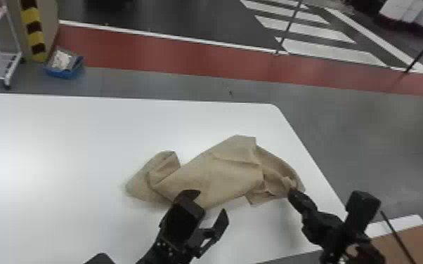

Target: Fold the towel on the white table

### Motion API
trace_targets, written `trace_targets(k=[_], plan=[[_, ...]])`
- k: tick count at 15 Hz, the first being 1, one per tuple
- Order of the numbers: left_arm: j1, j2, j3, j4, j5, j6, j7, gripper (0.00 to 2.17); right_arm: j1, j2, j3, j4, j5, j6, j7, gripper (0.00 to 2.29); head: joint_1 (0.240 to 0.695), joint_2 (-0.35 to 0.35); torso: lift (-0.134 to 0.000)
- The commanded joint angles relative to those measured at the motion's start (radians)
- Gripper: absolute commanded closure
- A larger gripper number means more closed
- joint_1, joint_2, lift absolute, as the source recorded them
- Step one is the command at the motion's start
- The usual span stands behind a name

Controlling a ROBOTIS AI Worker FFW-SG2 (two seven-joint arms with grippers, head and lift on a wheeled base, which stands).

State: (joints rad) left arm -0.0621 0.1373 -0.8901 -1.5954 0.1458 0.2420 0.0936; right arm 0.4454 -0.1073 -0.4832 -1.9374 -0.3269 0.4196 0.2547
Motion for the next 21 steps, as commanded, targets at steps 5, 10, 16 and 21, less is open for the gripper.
trace_targets(k=[5, 10, 16, 21], plan=[[-0.021, -0.012, 0.003, 0.025, -0.041, 0.116, 0.009, 0.6, -0.002, 0.0, -0.006, -0.003, -0.014, 0.0, 0.003, 1.77, 0.695, -0.35, -0.12], [-0.019, 0.001, 0.02, 0.012, -0.046, 0.147, 0.035, 1.1, -0.008, 0.0, -0.005, -0.009, -0.029, 0.0, 0.008, 1.77, 0.695, -0.35, -0.12], [0.005, 0.022, 0.076, -0.089, -0.029, 0.141, 0.044, 1.42, -0.004, 0.0, -0.009, -0.063, -0.06, 0.018, 0.011, 1.77, 0.695, -0.35, -0.12], [0.057, 0.09, 0.174, -0.248, 0.011, 0.156, 0.054, 1.42, -0.007, -0.002, -0.029, -0.189, -0.06, 0.129, 0.011, 1.77, 0.695, -0.35, -0.12]])
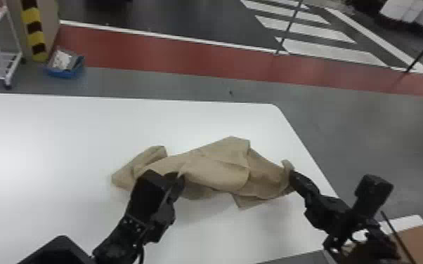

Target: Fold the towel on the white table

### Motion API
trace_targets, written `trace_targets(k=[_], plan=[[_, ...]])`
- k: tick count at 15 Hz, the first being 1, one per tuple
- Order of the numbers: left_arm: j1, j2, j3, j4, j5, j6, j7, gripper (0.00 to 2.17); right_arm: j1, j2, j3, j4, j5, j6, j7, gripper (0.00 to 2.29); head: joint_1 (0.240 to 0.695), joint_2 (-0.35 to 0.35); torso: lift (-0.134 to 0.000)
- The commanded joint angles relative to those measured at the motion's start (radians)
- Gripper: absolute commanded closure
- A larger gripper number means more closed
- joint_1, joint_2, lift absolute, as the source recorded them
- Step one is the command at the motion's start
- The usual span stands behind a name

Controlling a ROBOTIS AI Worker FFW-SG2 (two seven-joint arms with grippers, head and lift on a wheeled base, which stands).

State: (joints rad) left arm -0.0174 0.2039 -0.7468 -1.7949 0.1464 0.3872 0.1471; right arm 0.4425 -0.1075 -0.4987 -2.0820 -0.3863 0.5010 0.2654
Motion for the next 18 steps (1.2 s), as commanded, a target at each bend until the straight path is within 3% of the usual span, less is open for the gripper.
trace_targets(k=[1, 4, 7, 9, 10, 13, 17, 18], plan=[[0.024, 0.037, 0.06, -0.103, 0.013, 0.06, 0.0, 1.42, -0.008, -0.006, -0.04, -0.075, 0.001, 0.094, 0.001, 1.77, 0.695, -0.35, -0.12], [0.073, 0.083, 0.164, -0.265, 0.027, 0.106, 0.0, 1.42, -0.097, -0.04, -0.166, -0.147, -0.068, 0.305, 0.021, 1.77, 0.695, -0.35, -0.12], [0.143, 0.144, 0.32, -0.409, 0.079, 0.152, -0.009, 1.42, -0.189, -0.112, -0.238, -0.125, -0.085, 0.367, 0.017, 1.77, 0.695, -0.35, -0.12], [0.179, 0.166, 0.409, -0.475, 0.117, 0.198, -0.017, 1.42, -0.202, -0.133, -0.258, -0.121, -0.106, 0.388, 0.015, 1.77, 0.695, -0.35, -0.12], [0.202, 0.181, 0.448, -0.518, 0.134, 0.263, -0.029, 1.42, -0.197, -0.133, -0.262, -0.122, -0.117, 0.419, 0.017, 1.77, 0.688, -0.35, -0.12], [0.229, 0.187, 0.489, -0.59, 0.134, 0.413, -0.093, 1.41, -0.189, -0.112, -0.261, -0.158, -0.135, 0.446, 0.015, 1.77, 0.69, -0.35, -0.12], [0.202, 0.161, 0.438, -0.503, 0.079, 0.444, -0.133, 1.4, -0.182, -0.073, -0.196, -0.127, -0.08, 0.449, 0.014, 1.77, 0.695, -0.35, -0.12], [0.192, 0.152, 0.42, -0.469, 0.067, 0.44, -0.133, 1.18, -0.174, -0.069, -0.189, -0.109, -0.077, 0.44, 0.015, 1.77, 0.695, -0.35, -0.12]])
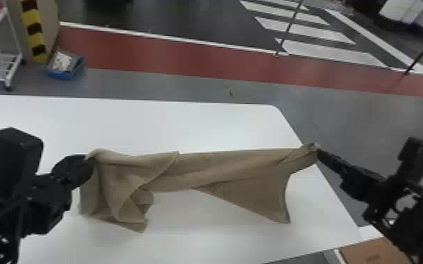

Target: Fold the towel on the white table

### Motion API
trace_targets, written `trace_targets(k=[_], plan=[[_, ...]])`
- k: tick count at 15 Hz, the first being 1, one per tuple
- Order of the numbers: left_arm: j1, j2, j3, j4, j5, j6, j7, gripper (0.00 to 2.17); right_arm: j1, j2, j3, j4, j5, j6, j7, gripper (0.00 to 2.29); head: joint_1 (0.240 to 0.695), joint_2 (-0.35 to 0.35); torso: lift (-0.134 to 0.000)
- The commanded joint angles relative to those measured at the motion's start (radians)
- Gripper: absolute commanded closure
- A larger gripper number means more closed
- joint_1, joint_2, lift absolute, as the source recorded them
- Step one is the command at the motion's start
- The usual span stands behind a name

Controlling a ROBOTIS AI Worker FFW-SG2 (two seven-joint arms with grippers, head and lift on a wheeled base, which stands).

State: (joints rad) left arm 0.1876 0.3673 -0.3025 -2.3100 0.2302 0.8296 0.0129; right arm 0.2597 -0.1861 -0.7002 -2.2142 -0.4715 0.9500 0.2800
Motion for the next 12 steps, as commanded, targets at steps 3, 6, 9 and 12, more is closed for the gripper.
trace_targets(k=[3, 6, 9, 12], plan=[[-0.031, -0.028, -0.044, 0.106, -0.031, -0.048, 0.018, 0.23, 0.035, 0.011, 0.016, 0.064, 0.017, -0.052, 0.001, 1.77, 0.695, -0.35, -0.12], [-0.028, -0.036, -0.041, 0.13, -0.048, -0.106, 0.078, 0.09, 0.047, 0.011, -0.005, 0.103, 0.016, -0.082, 0.013, 1.77, 0.695, -0.35, -0.12], [0.023, -0.031, -0.029, 0.116, -0.048, -0.164, 0.096, 0.09, 0.059, 0.011, 0.001, 0.14, 0.022, -0.125, 0.018, 1.77, 0.695, -0.35, -0.12], [0.076, -0.028, -0.035, 0.078, -0.046, -0.164, 0.087, 0.09, 0.073, 0.019, 0.004, 0.156, 0.022, -0.156, 0.027, 1.78, 0.695, -0.35, -0.12]])
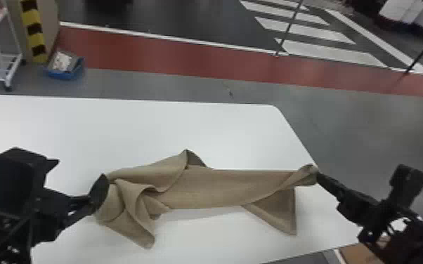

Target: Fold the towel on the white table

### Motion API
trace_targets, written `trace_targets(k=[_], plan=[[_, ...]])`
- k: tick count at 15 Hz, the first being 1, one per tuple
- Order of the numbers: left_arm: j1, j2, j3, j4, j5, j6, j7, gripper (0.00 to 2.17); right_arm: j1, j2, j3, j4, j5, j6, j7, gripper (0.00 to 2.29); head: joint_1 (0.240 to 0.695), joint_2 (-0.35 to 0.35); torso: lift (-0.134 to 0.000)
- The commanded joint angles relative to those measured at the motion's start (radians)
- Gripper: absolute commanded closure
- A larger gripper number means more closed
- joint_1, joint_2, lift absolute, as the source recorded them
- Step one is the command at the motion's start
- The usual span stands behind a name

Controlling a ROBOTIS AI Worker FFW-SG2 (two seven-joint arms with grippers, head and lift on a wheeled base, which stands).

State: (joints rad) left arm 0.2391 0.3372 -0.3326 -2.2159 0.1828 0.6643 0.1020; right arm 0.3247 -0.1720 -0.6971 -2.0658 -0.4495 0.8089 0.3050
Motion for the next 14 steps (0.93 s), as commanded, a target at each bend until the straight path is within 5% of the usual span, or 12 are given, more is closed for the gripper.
trace_targets(k=[1, 4, 8, 14], plan=[[0.045, 0.002, -0.01, -0.028, 0.009, 0.004, -0.008, 0.12, 0.019, 0.005, 0.004, 0.016, 0.0, -0.036, 0.002, 1.77, 0.695, -0.35, -0.12], [0.08, 0.0, -0.063, -0.042, 0.021, 0.025, 0.008, 0.27, 0.045, 0.019, 0.005, 0.036, 0.002, -0.07, 0.014, 1.77, 0.695, -0.35, -0.12], [0.101, -0.006, -0.161, -0.08, 0.086, 0.013, 0.229, 0.27, 0.063, 0.028, 0.008, 0.006, 0.012, -0.052, 0.011, 1.77, 0.695, -0.35, -0.12], [0.105, -0.001, -0.292, -0.071, 0.112, -0.058, 0.344, 0.33, 0.079, 0.046, 0.022, -0.004, 0.028, -0.049, 0.011, 1.77, 0.695, -0.35, -0.12]])
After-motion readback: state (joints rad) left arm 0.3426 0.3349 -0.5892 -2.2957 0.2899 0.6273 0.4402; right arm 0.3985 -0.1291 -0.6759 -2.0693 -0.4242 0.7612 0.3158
